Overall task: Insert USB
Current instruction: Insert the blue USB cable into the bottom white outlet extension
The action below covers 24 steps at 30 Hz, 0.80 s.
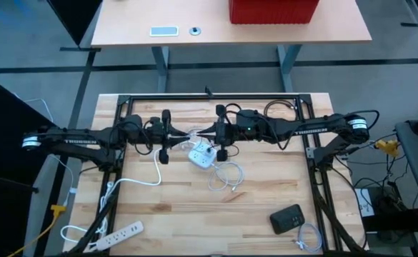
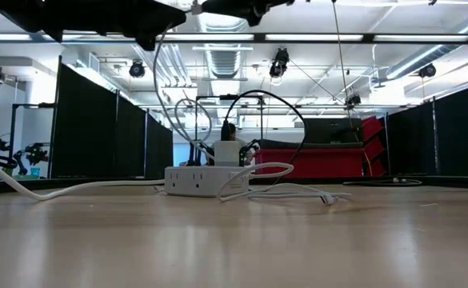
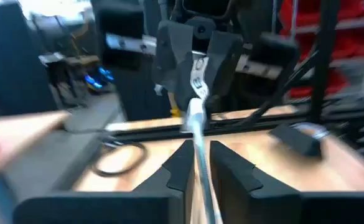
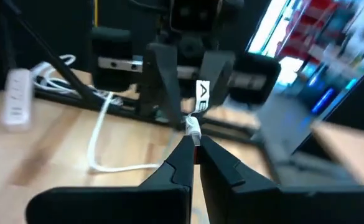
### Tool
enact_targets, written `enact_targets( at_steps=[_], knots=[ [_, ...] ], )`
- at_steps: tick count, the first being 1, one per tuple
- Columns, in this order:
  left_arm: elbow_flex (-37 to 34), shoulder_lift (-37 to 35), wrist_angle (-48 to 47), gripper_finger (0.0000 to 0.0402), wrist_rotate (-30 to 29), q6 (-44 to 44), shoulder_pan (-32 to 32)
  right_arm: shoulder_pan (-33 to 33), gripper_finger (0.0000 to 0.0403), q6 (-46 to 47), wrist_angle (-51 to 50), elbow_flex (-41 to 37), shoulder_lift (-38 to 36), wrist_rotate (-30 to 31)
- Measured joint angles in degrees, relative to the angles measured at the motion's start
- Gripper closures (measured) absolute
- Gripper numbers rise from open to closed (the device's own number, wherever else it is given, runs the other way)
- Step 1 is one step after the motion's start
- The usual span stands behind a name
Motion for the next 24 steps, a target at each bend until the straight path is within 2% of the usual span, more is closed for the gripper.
enact_targets(
  at_steps=[5, 10, 13, 18, 24],
  knots=[
    [1.28, -0.41, -0.81, 0.0301, -1.99, 16.84, -0.40, -1.08, 0.0402, 15.51, -7.45, 1.98, -0.60, -1.00],
    [1.53, -0.32, -1.14, 0.0250, -3.15, 42.82, -3.12, -4.69, 0.0402, 30.80, -7.83, 1.97, -2.64, -11.91],
    [1.49, -0.23, -0.91, 0.0226, -9.13, 55.88, -5.64, -5.77, 0.0402, 36.83, -8.12, 1.76, -2.62, -16.33],
    [1.52, 0.55, 1.26, 0.0205, -24.88, 73.29, -8.38, -6.02, 0.0403, 42.80, -6.56, 1.65, -2.61, -22.09],
    [1.62, 2.71, 5.34, 0.0210, -26.13, 84.17, -8.51, -6.04, 0.0403, 47.69, -2.92, 1.65, -2.59, -24.30]
  ],
)
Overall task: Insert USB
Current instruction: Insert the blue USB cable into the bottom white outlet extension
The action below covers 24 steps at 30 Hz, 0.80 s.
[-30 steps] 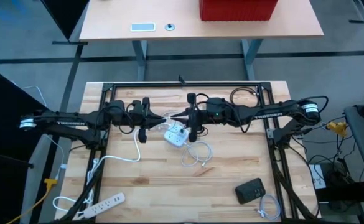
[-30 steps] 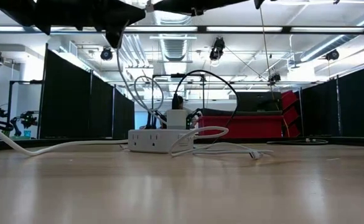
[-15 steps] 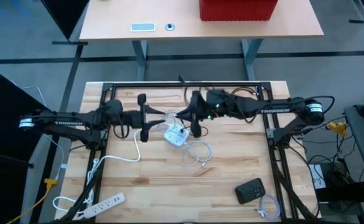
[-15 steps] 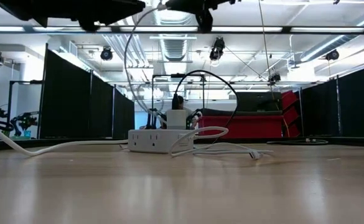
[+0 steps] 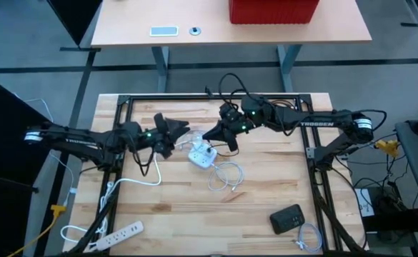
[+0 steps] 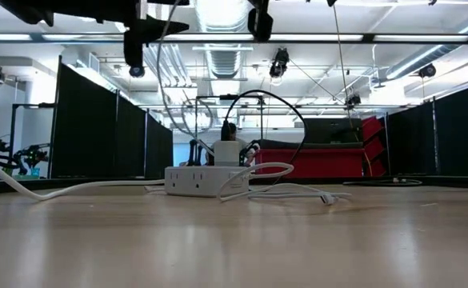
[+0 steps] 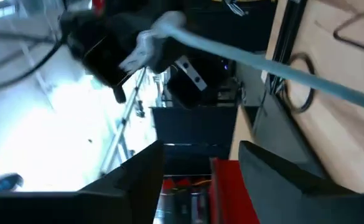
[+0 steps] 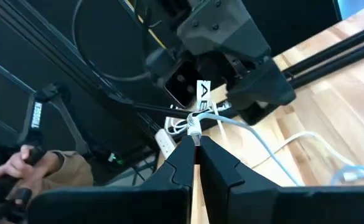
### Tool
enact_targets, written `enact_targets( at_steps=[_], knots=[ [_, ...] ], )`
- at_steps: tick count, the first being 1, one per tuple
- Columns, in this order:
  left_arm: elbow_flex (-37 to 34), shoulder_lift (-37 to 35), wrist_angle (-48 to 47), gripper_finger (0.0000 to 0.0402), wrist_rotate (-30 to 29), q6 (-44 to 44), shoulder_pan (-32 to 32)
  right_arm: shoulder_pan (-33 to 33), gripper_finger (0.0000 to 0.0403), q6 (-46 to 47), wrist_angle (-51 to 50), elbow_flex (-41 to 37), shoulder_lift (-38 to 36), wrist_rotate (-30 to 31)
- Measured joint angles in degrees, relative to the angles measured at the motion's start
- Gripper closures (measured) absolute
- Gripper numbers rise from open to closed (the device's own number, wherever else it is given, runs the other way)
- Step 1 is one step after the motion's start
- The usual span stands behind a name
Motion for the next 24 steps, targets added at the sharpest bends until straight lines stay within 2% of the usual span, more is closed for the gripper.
enact_targets(
  at_steps=[3, 6, 14, 24],
  knots=[
    [0.00, 1.67, 2.22, 0.0223, 1.93, 6.06, -0.17, 0.02, 0.0403, 1.05, -0.28, -0.02, 0.07, 0.14],
    [0.00, 3.96, 4.96, 0.0237, 4.92, 8.61, -1.27, 0.02, 0.0403, 2.12, -0.15, -0.02, 0.07, 0.42],
    [0.00, 8.82, 16.40, 0.0263, 5.21, 19.78, -4.86, 0.02, 0.0403, 4.34, -0.31, -0.02, 0.07, 0.42],
    [0.66, 12.30, 16.62, 0.0270, 5.18, 30.20, -5.31, 0.02, 0.0403, 4.53, -1.84, -0.05, 0.07, 0.46]
  ],
)
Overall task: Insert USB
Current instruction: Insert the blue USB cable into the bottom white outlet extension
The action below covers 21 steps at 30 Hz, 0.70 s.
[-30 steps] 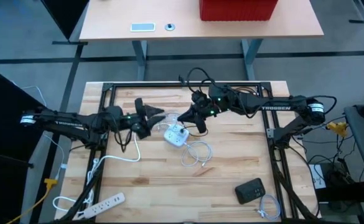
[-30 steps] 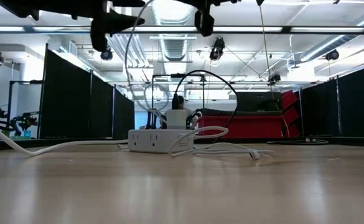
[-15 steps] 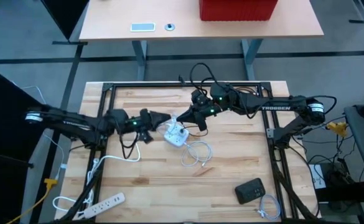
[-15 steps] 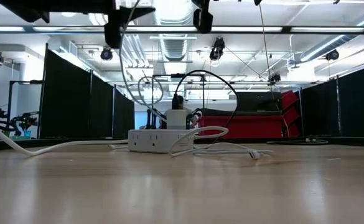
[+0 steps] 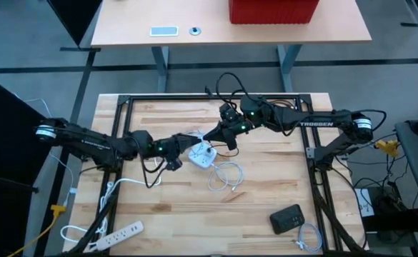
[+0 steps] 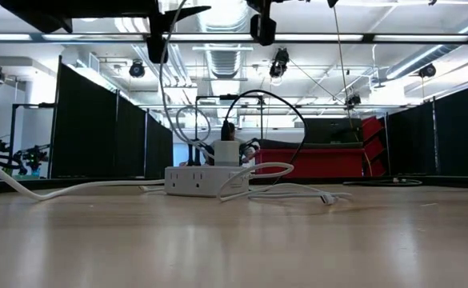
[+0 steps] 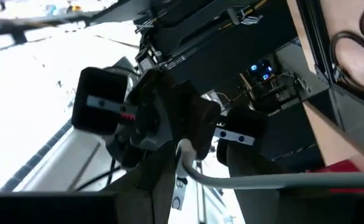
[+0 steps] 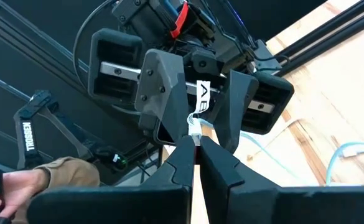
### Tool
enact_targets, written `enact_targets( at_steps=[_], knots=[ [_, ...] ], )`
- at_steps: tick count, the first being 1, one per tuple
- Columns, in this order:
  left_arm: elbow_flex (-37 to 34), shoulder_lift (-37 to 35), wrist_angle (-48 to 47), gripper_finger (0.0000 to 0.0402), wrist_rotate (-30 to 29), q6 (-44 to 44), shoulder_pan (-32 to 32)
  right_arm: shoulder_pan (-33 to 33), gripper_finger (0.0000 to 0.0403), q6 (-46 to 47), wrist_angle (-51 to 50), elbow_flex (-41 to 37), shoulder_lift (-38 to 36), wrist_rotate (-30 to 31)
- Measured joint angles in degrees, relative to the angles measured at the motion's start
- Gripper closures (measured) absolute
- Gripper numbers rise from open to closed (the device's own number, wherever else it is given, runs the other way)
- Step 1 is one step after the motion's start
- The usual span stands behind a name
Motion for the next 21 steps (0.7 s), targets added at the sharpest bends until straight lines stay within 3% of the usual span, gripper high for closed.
enact_targets(
  at_steps=[21],
  knots=[
    [2.21, -0.59, -3.22, 0.0297, -0.74, 0.25, 0.00, -0.02, 0.0403, -0.39, -0.14, -0.01, 0.00, 0.63]
  ],
)
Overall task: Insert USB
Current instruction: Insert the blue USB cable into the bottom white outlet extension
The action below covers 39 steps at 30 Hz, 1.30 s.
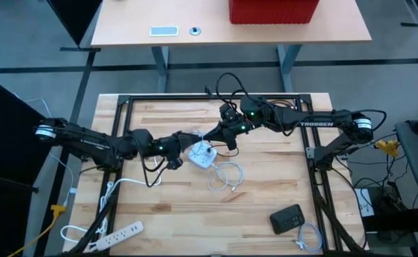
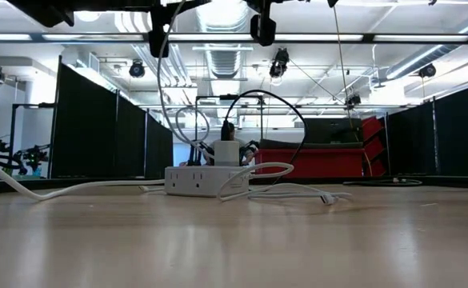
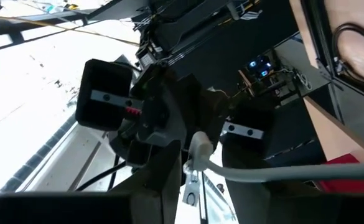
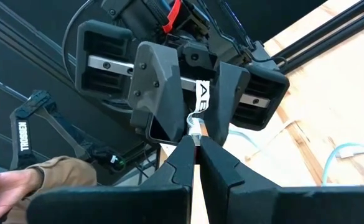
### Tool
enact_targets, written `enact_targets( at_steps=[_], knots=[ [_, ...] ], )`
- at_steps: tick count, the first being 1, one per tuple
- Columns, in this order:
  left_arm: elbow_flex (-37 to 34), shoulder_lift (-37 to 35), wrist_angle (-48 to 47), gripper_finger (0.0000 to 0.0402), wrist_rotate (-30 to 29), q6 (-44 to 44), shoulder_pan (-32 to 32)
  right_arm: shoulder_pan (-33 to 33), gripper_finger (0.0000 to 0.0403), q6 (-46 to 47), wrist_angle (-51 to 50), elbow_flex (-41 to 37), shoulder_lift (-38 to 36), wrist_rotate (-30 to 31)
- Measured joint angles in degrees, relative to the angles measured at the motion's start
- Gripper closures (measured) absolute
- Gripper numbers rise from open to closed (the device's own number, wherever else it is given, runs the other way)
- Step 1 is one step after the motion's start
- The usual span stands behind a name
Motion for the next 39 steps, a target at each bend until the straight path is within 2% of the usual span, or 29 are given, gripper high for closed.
enact_targets(
  at_steps=[10, 19, 22, 29, 34, 39],
  knots=[
    [0.00, 0.02, -0.52, 0.0304, -1.00, 0.29, -0.01, 0.00, 0.0403, -0.24, -0.04, 0.00, 0.00, 0.15],
    [1.03, 0.02, -2.31, 0.0376, -3.05, -5.88, -0.07, -0.04, 0.0403, 0.05, -0.33, -0.02, 0.00, 0.39],
    [1.25, 0.02, -2.56, 0.0379, -3.49, -6.78, -0.11, -0.07, 0.0403, 0.13, -0.30, -0.02, 0.00, 0.39],
    [1.88, 0.02, -3.86, 0.0379, -4.15, -12.76, -0.13, -0.07, 0.0403, -0.82, -0.56, -0.02, 0.00, 0.26],
    [2.08, 0.13, -4.48, 0.0379, -6.91, -17.87, -0.15, -0.09, 0.0396, -2.60, -1.25, -0.02, 0.00, 0.80],
    [7.67, 0.08, -16.58, 0.0380, -10.83, -30.85, -0.15, -0.10, 0.0353, -3.92, -1.86, -0.02, 0.00, 1.54]
  ],
)
